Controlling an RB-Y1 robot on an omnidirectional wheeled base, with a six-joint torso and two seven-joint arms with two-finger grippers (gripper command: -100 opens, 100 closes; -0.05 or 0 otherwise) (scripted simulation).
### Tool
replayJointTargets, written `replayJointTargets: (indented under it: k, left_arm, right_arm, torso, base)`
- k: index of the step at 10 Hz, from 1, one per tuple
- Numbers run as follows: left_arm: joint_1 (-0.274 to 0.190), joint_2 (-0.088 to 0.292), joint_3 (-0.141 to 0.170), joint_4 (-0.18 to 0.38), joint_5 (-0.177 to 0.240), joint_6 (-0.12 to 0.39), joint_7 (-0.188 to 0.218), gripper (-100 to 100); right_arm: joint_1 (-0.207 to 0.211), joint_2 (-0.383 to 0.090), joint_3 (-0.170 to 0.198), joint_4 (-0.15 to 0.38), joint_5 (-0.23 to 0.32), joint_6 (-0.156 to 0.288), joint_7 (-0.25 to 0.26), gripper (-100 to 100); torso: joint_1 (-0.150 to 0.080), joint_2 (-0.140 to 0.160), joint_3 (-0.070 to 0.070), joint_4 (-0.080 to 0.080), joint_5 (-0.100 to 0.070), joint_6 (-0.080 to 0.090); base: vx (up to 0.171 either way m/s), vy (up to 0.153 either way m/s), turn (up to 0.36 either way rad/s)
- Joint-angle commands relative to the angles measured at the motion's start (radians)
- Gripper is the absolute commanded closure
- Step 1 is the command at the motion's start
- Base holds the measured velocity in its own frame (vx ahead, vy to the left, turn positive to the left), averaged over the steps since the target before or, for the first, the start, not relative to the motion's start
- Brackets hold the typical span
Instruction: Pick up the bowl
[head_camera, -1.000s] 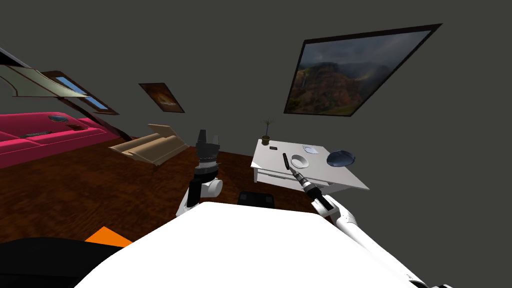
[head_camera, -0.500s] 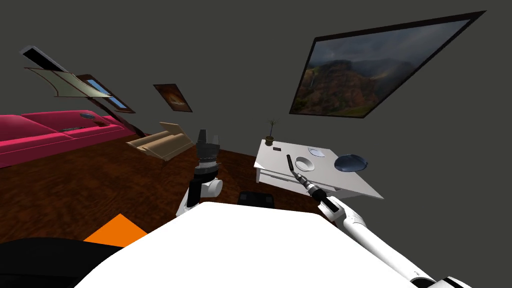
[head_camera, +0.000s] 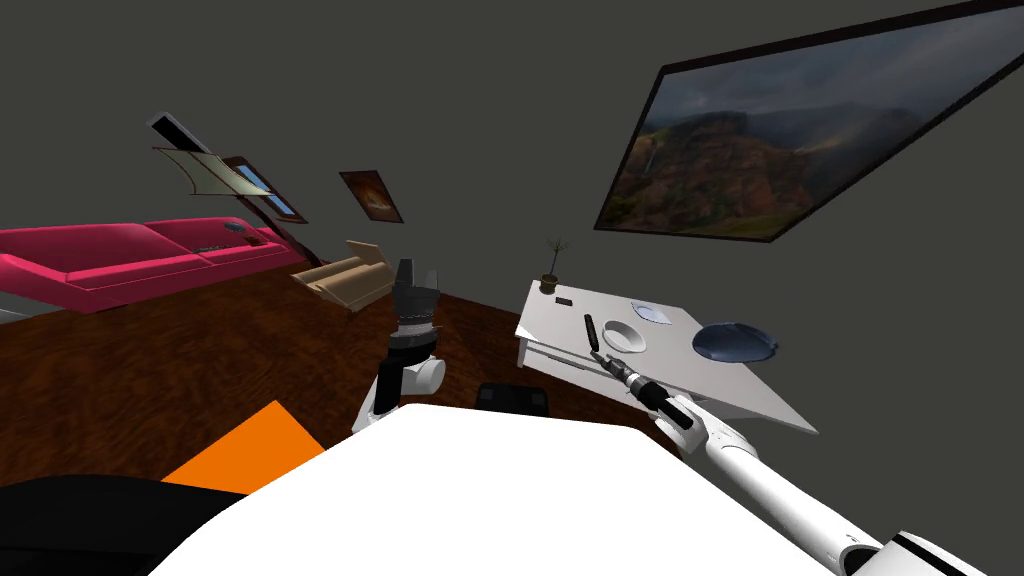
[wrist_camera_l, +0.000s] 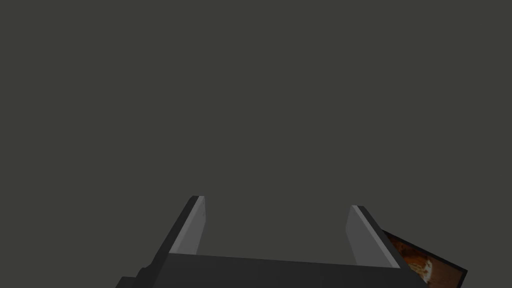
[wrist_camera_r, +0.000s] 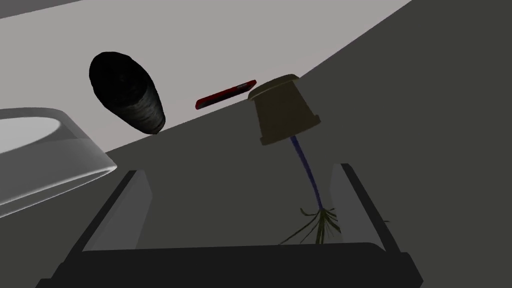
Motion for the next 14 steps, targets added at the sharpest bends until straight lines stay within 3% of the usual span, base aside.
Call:
replayJointTargets:
  k: [1,2,4,5,7,8,9,11,14]
  left_arm:
    - [0.000,0.000,0.000,0.000,0.000,0.000,0.000,0]
    - [0.000,0.000,0.000,0.000,0.000,0.000,0.000,0]
    - [0.000,0.000,0.000,0.000,0.000,0.000,0.000,0]
    - [0.000,0.000,0.000,0.000,0.000,0.000,0.000,0]
    - [0.000,0.000,0.000,0.000,0.000,0.000,0.000,0]
    - [0.000,0.000,0.000,0.000,0.000,0.000,0.000,0]
    - [0.000,0.000,0.000,0.000,0.000,0.000,0.000,0]
    - [0.000,0.000,0.000,0.000,0.000,0.000,0.000,0]
    - [0.000,0.000,0.000,0.000,0.000,0.000,0.000,0]
  right_arm:
    - [-0.011,-0.019,0.018,0.050,0.013,-0.007,0.006,-100]
    - [-0.011,-0.019,0.018,0.053,0.013,-0.007,0.006,-100]
    - [-0.041,-0.075,0.084,0.131,0.070,0.002,0.038,-100]
    - [-0.041,-0.075,0.084,0.154,0.070,0.002,0.038,-100]
    - [-0.068,-0.125,0.147,0.227,0.131,0.013,0.068,-100]
    - [-0.068,-0.125,0.148,0.243,0.131,0.013,0.068,-100]
    - [-0.080,-0.149,0.179,0.282,0.163,0.018,0.081,-100]
    - [-0.080,-0.149,0.179,0.282,0.163,0.018,0.081,-100]
    - [-0.102,-0.190,0.236,0.352,0.226,0.030,0.106,-100]
  torso:
    - [0.000,0.000,0.000,0.000,0.000,0.000]
    - [0.000,0.001,0.000,0.000,0.000,0.001]
    - [-0.001,0.000,0.000,0.000,0.000,0.000]
    - [0.000,0.000,0.000,0.000,0.000,0.000]
    - [-0.001,0.000,0.000,0.000,0.000,0.000]
    - [-0.001,-0.001,0.000,0.000,0.000,0.000]
    - [-0.002,0.000,0.000,0.000,0.000,0.001]
    - [-0.002,0.000,0.000,0.000,0.000,0.001]
    - [-0.002,0.000,0.000,0.000,-0.001,0.001]
  base:
    - [0.012,0.019,0.091]
    - [0.005,0.007,-0.025]
    - [0.016,0.020,0.232]
    - [0.023,0.007,0.111]
    - [0.027,0.007,0.212]
    - [0.025,-0.004,0.102]
    - [0.024,-0.003,0.122]
    - [0.011,-0.004,0.048]
    - [0.016,-0.010,0.137]
